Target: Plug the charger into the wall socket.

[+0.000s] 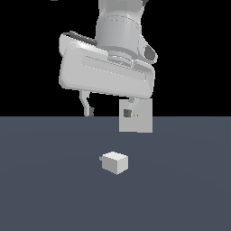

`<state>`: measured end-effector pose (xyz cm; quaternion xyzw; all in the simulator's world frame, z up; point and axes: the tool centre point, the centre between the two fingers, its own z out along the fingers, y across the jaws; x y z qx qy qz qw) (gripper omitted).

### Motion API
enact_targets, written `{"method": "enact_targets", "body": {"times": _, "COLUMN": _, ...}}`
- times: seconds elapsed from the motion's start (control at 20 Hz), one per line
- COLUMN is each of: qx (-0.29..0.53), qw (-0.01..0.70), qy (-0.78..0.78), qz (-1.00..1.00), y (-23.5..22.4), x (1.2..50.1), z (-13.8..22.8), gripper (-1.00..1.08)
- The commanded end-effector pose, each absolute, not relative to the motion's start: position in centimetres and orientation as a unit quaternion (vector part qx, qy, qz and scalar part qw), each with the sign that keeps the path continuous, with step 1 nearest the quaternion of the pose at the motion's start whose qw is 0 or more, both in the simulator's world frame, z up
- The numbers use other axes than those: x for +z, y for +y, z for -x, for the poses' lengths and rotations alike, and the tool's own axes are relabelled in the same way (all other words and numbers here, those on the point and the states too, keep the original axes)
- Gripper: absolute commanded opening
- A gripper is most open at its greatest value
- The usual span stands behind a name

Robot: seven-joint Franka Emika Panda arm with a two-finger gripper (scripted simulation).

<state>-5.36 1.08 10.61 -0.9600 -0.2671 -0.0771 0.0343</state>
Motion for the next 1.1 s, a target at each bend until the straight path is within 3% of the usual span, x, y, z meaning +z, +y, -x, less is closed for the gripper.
{"method": "enact_targets", "body": {"times": 0.0, "qx": -0.082, "qw": 0.036, "qy": -0.29, "qz": 0.953, "y": 1.0, "x": 9.9, "z": 5.9, "gripper": 1.0}}
{"method": "enact_targets", "body": {"times": 1.05, "qx": -0.107, "qw": 0.047, "qy": -0.403, "qz": 0.908, "y": 0.2, "x": 6.2, "z": 8.1, "gripper": 1.0}}
